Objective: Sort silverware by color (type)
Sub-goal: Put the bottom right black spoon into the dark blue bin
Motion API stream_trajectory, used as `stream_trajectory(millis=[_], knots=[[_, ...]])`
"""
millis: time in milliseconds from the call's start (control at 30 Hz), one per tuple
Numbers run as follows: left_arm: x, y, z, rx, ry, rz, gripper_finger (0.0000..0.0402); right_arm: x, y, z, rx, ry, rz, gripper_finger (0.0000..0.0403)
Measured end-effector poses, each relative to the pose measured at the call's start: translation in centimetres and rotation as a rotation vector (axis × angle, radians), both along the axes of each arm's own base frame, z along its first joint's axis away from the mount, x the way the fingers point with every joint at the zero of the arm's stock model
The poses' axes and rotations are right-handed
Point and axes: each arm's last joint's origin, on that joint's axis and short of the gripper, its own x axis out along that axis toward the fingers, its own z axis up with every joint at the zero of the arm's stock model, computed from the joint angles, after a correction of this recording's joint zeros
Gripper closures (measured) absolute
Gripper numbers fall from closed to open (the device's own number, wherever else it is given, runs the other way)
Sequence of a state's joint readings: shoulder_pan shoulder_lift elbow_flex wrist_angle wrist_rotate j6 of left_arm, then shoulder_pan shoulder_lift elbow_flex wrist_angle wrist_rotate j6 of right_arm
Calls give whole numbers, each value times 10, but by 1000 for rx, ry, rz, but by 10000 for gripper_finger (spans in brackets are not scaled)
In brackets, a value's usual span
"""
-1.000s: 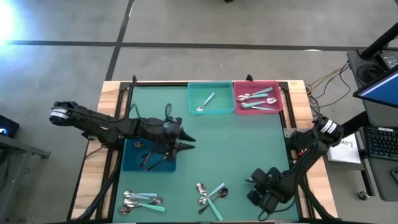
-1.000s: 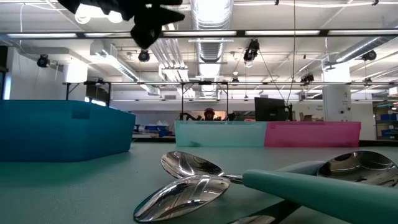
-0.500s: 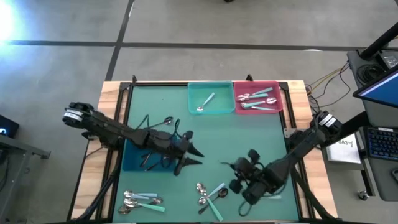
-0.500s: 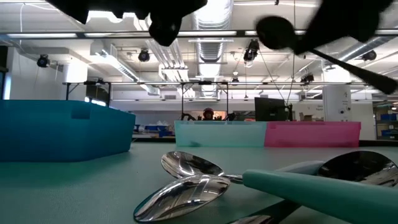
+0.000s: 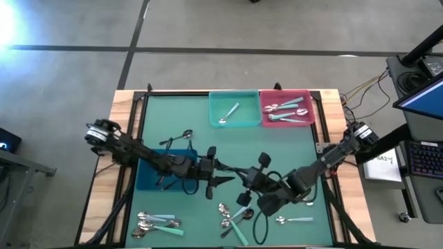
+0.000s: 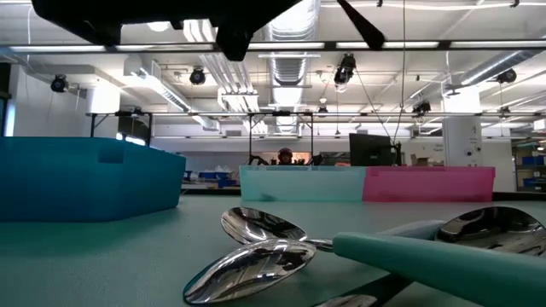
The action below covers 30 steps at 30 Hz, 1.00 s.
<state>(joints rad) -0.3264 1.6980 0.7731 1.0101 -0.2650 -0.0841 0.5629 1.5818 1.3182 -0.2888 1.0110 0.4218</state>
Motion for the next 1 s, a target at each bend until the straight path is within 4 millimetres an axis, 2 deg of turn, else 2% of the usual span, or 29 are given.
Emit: stream_trajectory(millis=[200,633,733,867,1000], knots=[[1,0,2,6,-50,31,284,10,3,12,-20,-71,81,394],[0,-2,2,27,-55,30,287,18,2,22,2,-129,205,394],[-1,-4,2,27,-55,23,314,18,2,22,7,-130,204,394],[-1,-5,2,23,-56,-32,384,18,2,22,9,-130,208,394],[-2,-7,2,4,-54,-59,392,18,2,22,23,-135,205,394]])
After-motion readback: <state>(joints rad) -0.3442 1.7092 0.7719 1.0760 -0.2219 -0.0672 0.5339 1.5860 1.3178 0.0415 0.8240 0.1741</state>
